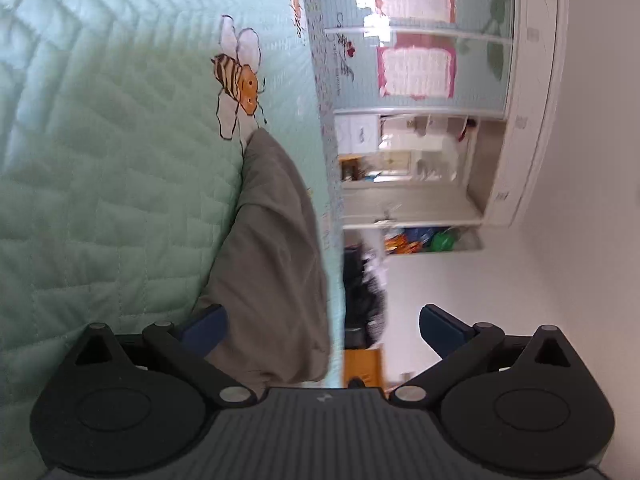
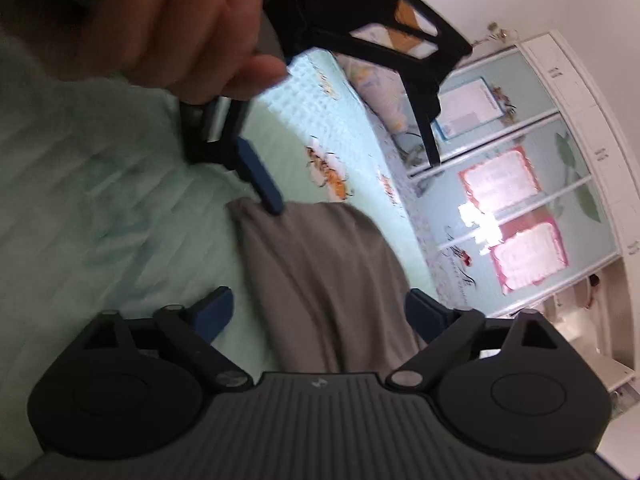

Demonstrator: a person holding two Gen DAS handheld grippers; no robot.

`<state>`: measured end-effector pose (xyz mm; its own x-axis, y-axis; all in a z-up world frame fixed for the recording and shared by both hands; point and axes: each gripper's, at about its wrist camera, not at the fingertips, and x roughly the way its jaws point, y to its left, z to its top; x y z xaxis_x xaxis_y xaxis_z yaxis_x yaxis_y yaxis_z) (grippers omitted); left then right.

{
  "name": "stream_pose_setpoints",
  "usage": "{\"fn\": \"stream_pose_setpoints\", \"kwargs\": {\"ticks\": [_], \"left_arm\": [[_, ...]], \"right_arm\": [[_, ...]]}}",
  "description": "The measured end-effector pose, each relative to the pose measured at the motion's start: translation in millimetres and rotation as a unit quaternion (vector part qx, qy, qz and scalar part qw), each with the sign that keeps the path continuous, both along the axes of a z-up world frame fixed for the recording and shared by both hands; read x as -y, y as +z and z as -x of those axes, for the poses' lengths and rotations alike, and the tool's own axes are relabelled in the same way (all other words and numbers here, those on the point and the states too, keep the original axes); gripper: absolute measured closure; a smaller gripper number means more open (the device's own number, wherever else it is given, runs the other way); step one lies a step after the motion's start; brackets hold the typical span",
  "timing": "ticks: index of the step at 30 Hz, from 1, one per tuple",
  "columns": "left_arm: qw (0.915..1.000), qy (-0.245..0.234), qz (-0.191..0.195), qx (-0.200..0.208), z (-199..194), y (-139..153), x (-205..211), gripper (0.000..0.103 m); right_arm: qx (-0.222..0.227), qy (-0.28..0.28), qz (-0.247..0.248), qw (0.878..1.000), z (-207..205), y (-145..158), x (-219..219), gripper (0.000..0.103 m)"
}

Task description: Fold clothes

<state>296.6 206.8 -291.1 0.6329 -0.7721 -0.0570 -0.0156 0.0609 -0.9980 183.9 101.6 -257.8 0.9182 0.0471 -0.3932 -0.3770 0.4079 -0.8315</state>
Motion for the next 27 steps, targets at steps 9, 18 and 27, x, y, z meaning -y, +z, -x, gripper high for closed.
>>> {"fn": "stream_pose_setpoints", "kwargs": {"ticks": [9, 18, 27], "left_arm": [[0.998, 0.049, 0.034, 0.022, 5, -1, -21, 0.001], [0.9986, 0.043, 0.018, 0.027, 16, 2, -28, 0.001], [0.9987, 0.015, -0.044, 0.021, 19, 8, -25, 0.002]], "right_arm": [[0.015, -0.056, -0.016, 0.998, -68, 2, -26, 0.0], [0.049, -0.062, -0.023, 0.997, -55, -8, -17, 0.021], [0.055, -0.013, 0.115, 0.992, 2, -13, -22, 0.014]]}}
